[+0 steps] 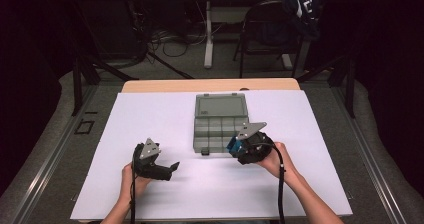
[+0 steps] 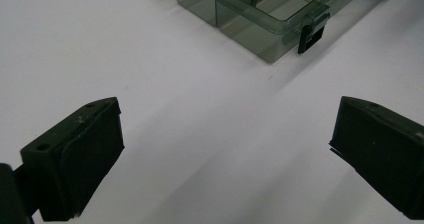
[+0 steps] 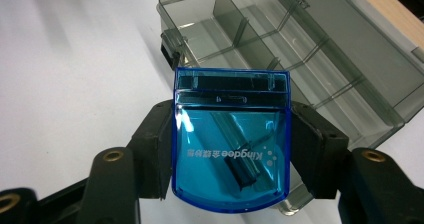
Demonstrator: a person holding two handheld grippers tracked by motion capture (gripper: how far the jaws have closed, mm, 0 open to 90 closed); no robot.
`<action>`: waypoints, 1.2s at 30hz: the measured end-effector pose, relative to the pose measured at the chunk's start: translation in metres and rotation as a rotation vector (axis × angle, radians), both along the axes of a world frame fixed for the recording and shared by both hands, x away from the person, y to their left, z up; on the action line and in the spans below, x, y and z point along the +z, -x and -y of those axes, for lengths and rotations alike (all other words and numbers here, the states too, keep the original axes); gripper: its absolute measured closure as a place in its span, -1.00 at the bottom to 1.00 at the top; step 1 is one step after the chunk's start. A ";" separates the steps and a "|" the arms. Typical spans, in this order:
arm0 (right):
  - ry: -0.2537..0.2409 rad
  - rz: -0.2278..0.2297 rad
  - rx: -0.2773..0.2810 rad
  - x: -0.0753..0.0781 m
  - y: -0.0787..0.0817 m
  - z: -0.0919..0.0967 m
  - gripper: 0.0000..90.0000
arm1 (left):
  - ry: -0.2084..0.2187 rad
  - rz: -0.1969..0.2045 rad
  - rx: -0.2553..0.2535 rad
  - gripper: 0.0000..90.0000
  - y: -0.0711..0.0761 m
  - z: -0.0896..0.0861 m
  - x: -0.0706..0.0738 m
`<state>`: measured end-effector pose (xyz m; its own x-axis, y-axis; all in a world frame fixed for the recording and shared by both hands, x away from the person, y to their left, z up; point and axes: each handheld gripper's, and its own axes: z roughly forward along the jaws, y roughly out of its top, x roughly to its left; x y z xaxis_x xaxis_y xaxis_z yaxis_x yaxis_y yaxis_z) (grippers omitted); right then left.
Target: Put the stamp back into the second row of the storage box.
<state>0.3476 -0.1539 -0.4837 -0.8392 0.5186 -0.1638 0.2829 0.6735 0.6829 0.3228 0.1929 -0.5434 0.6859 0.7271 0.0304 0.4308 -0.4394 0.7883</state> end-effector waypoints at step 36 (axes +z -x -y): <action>0.017 -0.038 0.056 0.006 -0.056 0.014 -0.09 | -0.002 -0.002 -0.001 -1.00 0.000 0.000 -0.001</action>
<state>0.4033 -0.1678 -0.4781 -0.8728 0.4677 -0.1398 0.2696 0.7007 0.6606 0.3232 0.1930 -0.5441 0.6868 0.7262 0.0307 0.4315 -0.4414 0.7868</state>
